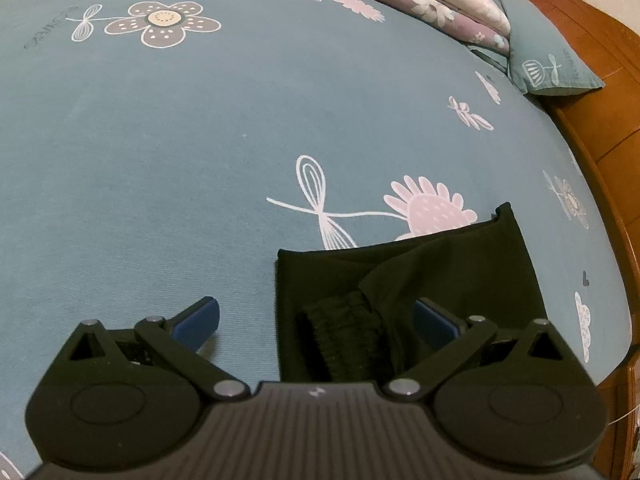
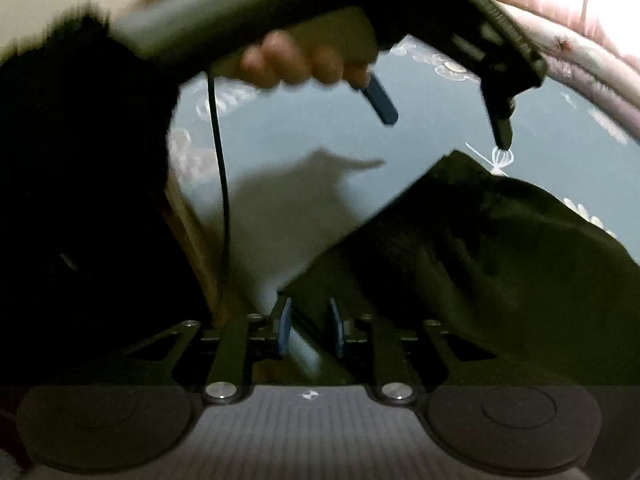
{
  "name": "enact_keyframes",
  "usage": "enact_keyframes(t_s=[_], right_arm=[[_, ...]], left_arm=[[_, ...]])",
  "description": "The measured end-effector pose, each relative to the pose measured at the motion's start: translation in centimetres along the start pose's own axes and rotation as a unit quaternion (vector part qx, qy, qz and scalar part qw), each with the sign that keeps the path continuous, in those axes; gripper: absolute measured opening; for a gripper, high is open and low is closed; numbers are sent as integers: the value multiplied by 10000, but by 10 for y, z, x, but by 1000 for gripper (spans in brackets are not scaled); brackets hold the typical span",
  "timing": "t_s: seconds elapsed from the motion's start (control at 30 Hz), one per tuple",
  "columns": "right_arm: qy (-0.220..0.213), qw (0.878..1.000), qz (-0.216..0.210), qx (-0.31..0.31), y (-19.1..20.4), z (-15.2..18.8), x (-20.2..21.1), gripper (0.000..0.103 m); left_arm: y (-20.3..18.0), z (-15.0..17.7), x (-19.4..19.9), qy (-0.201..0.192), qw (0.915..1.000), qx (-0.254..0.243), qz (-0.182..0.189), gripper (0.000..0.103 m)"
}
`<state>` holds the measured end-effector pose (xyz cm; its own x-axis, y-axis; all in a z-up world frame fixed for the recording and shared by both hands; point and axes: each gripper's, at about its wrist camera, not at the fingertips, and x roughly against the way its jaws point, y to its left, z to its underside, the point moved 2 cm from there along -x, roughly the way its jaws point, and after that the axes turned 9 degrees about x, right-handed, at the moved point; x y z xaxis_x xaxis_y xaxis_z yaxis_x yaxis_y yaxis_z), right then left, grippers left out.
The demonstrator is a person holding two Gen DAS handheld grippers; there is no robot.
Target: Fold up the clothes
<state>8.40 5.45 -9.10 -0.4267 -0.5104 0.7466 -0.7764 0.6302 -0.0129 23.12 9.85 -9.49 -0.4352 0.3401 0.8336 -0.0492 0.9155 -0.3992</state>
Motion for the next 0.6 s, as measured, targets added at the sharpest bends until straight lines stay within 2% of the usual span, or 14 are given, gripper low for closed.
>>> enact_keyframes(t_s=[0.13,0.3,0.37,0.43,0.53,0.6], right_arm=[[-199,9995,241,-73,-8,-7,4,25],[8,9998,130,153,4,-4,-10,25],[90,9996,86,244,9,-3,-16,36],[159,9994,32,314,12,-3,-20,37],[-26,9997,-202,-127,-2,-3,-5,36],[-81,9994,-98,-325,-8,3,8,37]], left_arm=[[0,0,-1,9,10000,14,-13,102],[-2,0,-3,30,10000,-33,-42,102],[-1,-1,-3,27,10000,-18,-40,102],[-1,-1,-3,23,10000,-3,-38,102],[0,-1,-3,18,10000,1,-28,102],[-1,-1,-4,23,10000,-12,-19,102]])
